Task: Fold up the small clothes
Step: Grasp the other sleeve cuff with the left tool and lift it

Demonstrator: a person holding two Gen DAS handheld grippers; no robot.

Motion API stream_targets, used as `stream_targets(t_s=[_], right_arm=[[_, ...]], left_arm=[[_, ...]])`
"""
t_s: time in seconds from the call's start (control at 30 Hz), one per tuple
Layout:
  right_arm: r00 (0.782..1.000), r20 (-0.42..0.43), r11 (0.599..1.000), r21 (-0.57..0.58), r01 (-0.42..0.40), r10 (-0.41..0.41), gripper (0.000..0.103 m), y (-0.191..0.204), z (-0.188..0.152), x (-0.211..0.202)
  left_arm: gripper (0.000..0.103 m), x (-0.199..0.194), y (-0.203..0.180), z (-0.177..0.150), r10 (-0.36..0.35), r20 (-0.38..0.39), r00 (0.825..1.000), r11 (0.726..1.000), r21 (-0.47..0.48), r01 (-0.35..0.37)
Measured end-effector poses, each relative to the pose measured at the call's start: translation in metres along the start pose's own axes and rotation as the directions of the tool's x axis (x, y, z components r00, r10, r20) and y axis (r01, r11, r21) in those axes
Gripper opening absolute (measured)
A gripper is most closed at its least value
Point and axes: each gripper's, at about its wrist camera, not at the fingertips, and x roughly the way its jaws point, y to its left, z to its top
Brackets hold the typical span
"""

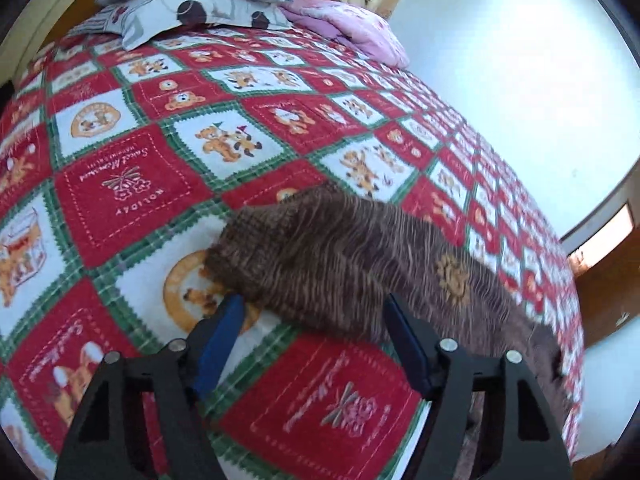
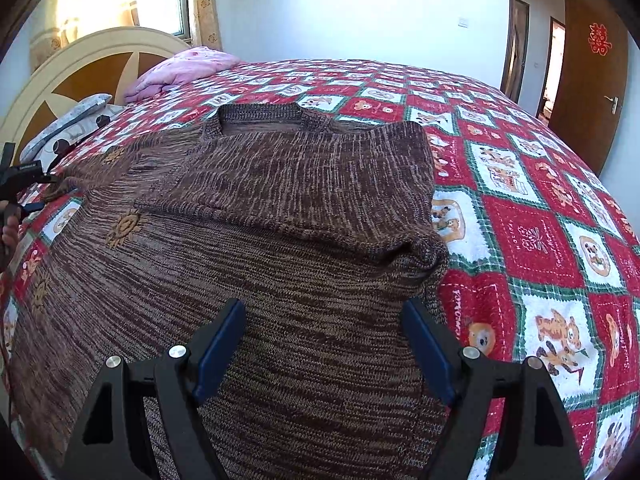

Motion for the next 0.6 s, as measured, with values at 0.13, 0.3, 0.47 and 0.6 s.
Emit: stream_targets(t_s=[0.13,0.3,0.47,0.6], right_arm=[[1.0,-0.004,1.0,-0.009,0.008,-0.008,0.081,0.002,0.0,0.001],[1.0,-0.004,1.0,-0.01,0.009,-0.009,0.081,0.002,0.0,0.001],[1.0,-0.007,1.0,-0.011,0.009,-0.009,0.082,0.003,-0.001,0.002],[1.0,-0.007,1.0,-0.011,0.009,-0.009,0.083,0.003,-0.001,0.002]], left_arm=[[0.061,0.005,0.001,0.003,0.013,0.036,0.999,1.0,0.016,-0.014],[0.031,0.009,0.009,0.007,0.034,0.071,0.997,0.999,0.003,-0.034],[0.008,0.002,0.017,0.012,0.006,0.092,0.996,1.0,0.001,-0.006],[0.007,-0.005,0.012,0.013,-0.008,0.106,0.994,1.0,0.024,0.006]])
